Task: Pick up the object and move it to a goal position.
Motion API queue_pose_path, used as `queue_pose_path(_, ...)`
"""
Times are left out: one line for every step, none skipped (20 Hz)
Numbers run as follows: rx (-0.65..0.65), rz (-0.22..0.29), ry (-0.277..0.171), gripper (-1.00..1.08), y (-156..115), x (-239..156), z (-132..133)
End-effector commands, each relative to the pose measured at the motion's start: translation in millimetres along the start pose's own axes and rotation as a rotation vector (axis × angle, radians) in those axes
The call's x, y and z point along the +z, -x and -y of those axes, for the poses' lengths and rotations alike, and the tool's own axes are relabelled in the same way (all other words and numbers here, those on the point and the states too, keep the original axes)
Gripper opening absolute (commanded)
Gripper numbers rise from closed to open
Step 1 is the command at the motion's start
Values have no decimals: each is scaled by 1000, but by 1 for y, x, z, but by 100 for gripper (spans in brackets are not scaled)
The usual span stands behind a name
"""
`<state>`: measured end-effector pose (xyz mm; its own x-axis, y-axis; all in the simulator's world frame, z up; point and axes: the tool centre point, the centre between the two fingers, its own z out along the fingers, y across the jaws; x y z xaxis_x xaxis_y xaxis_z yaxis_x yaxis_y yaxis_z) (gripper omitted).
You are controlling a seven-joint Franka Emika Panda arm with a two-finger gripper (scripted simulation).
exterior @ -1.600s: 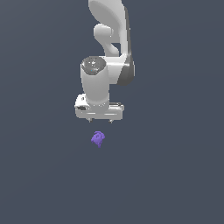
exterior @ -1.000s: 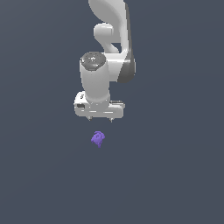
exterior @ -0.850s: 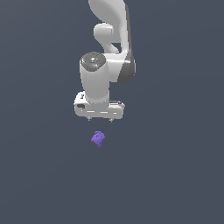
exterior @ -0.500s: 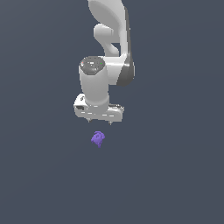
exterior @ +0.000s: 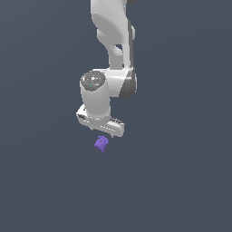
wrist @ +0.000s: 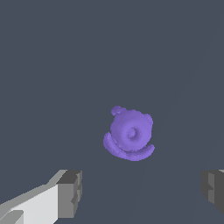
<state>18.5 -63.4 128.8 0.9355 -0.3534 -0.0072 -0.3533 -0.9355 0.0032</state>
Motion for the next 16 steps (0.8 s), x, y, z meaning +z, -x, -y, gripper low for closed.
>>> queue_pose_path(69, -1, -2, 100, -5, 10, -1)
queue_pose_path(93, -2, -2, 100, -7, 13, -1)
queue_pose_path(116, -2, -2, 100, -8, 16, -1)
queue_pose_path(137, -3, -3, 100, -10, 19, -2)
queue_pose_path(157, -3, -3, 100, -11, 22, -2)
queue_pose_path(175, -4, -3, 100, -12, 25, -2)
queue_pose_path(191, -4, -3, 100, -13, 27, -3)
queue_pose_path(206, -5, -4, 100, -14, 29, -3)
queue_pose_path(219, -5, -4, 100, -15, 31, -3)
queue_pose_path(231, -6, -4, 100, -16, 33, -3)
queue_pose_path(241, -6, -4, 100, -17, 35, -3)
queue_pose_path(250, -6, -4, 100, -17, 36, -4)
queue_pose_path(257, -6, -4, 100, -18, 37, -4)
queue_pose_path(263, -6, -4, 100, -18, 38, -4)
queue_pose_path(266, -7, -4, 100, -18, 38, -4)
queue_pose_path(269, -7, -4, 100, -19, 39, -4)
